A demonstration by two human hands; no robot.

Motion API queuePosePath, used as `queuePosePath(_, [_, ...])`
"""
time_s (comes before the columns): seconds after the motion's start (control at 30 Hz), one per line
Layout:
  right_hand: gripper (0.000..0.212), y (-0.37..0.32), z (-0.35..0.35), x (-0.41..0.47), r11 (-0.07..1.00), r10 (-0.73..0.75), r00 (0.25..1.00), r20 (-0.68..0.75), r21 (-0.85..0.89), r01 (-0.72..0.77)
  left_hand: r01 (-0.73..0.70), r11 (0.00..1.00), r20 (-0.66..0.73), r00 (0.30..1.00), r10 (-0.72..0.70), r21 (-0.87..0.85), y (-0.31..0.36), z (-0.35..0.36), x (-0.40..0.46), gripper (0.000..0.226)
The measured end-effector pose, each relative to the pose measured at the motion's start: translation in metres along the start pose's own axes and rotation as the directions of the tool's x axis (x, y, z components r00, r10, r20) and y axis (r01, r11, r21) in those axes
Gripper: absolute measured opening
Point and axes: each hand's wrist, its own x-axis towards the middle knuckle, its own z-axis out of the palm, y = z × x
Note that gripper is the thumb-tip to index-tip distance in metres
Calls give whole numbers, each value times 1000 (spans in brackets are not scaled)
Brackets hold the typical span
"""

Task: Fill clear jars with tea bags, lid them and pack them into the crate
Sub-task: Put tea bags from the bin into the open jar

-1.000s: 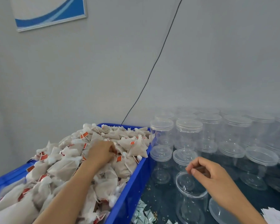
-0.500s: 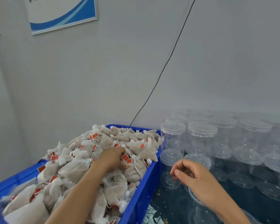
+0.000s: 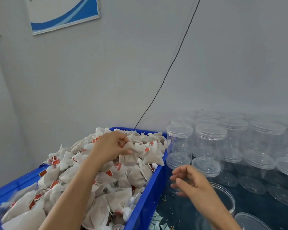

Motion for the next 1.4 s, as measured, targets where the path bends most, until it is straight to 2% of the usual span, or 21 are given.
queuePosePath(0.1, [25, 5, 17, 2, 997, 6, 999, 31, 79, -9, -31, 965, 14, 999, 29, 260, 14, -2, -7, 22])
queuePosePath(0.13, [33, 7, 23, 2, 993, -9, 999, 53, 117, 3, -63, 954, 21, 998, 60, 293, 19, -3, -9, 22])
queuePosePath(0.17, [43, 10, 29, 2, 988, -30, 997, 73, 156, 19, -106, 961, 55, 994, 95, 254, 23, -2, -10, 21])
queuePosePath(0.27, [74, 6, 46, 5, 973, -89, 991, 103, 220, 64, -213, 976, 256, 942, 218, -45, 37, 4, -16, 23])
queuePosePath(0.33, [82, 0, 56, 10, 978, -106, 991, 77, 189, 90, -238, 961, 349, 897, 272, -137, 42, 11, -18, 20])
queuePosePath(0.5, [32, -6, 74, 21, 987, -48, 999, 8, 157, 46, -184, 960, 390, 885, 255, -208, 36, 23, -12, 25])
queuePosePath(0.57, [19, -4, 77, 22, 972, 5, 1000, -10, 235, -3, -157, 962, 390, 890, 236, -224, 33, 24, -13, 23])
queuePosePath(0.63, [15, 1, 79, 21, 927, 79, 997, -21, 369, -66, -129, 969, 313, 930, 192, -212, 31, 21, -12, 21])
queuePosePath(0.67, [15, 3, 79, 21, 893, 115, 993, -19, 439, -95, -113, 983, 231, 962, 145, -147, 29, 16, -10, 21])
queuePosePath(0.73, [15, 5, 78, 20, 804, 168, 986, 10, 577, -142, -36, 994, 19, 999, 34, 108, 21, 1, -6, 24])
queuePosePath(0.8, [16, 5, 79, 20, 700, 199, 978, 60, 690, -185, 105, 938, -127, 990, -66, 332, 9, -15, -3, 31])
queuePosePath(0.93, [25, 0, 78, 18, 532, 197, 968, 158, 812, -240, 394, 764, -97, 910, -404, 511, -22, -31, -4, 60])
queuePosePath(1.0, [30, -3, 78, 16, 459, 164, 967, 193, 853, -248, 437, 734, -38, 870, -491, 519, -35, -29, -9, 71])
queuePosePath(1.07, [35, -6, 77, 14, 390, 134, 969, 209, 888, -246, 450, 738, -14, 858, -513, 503, -47, -25, -12, 74])
queuePosePath(1.13, [43, -8, 76, 11, 363, 132, 971, 198, 902, -233, 479, 746, -50, 854, -517, 464, -54, -24, -11, 64])
queuePosePath(1.2, [49, -8, 75, 11, 386, 171, 971, 169, 895, -224, 487, 770, -90, 863, -498, 411, -58, -24, -10, 43])
queuePosePath(1.3, [43, -7, 72, 11, 370, 220, 967, 126, 907, -203, 485, 827, -174, 874, -453, 284, -63, -21, -7, 23])
queuePosePath(1.4, [31, -7, 70, 10, 290, 219, 969, 113, 941, -175, 387, 921, -413, 847, -336, 44, -55, -25, -11, 19])
